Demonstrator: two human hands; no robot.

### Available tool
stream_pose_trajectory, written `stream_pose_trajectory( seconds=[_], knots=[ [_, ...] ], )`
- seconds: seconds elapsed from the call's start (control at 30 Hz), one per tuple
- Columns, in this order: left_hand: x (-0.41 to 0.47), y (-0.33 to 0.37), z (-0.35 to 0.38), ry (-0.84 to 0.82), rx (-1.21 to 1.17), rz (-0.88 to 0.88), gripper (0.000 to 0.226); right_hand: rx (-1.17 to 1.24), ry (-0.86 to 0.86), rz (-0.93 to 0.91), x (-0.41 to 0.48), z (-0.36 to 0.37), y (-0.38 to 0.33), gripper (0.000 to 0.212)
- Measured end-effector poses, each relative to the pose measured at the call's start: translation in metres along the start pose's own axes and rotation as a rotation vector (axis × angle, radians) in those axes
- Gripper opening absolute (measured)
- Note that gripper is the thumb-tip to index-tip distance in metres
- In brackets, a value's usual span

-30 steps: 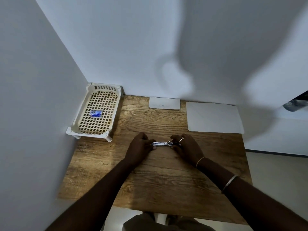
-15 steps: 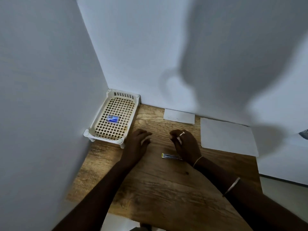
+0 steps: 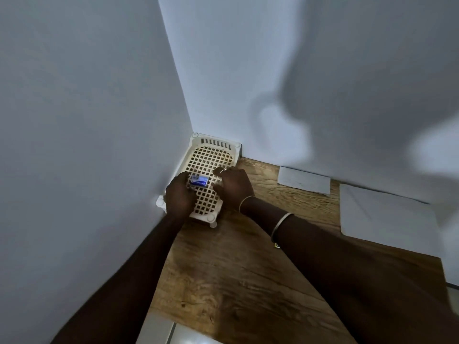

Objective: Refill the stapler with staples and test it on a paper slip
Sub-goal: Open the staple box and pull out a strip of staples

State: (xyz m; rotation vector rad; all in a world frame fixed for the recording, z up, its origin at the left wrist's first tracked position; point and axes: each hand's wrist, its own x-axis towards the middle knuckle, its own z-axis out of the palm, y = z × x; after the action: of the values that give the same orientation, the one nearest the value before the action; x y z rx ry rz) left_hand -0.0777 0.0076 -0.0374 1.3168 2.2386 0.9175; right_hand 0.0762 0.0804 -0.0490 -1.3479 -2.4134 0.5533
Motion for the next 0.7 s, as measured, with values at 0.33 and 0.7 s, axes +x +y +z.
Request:
stream_pose_trajectory(
  seconds=[0.33, 0.7],
  knots=[
    [0.001, 0.003, 0.004, 0.0, -0.056, -0.016, 0.047, -0.006, 0.076, -0.025, 0.009, 0.019, -0.001, 0.039],
    [-0.044, 0.06, 0.015, -0.139, -0.787, 0.085, 0.028, 0.386, 0.357, 0.045, -0.07, -0.071, 0.013, 0.038]
  ],
)
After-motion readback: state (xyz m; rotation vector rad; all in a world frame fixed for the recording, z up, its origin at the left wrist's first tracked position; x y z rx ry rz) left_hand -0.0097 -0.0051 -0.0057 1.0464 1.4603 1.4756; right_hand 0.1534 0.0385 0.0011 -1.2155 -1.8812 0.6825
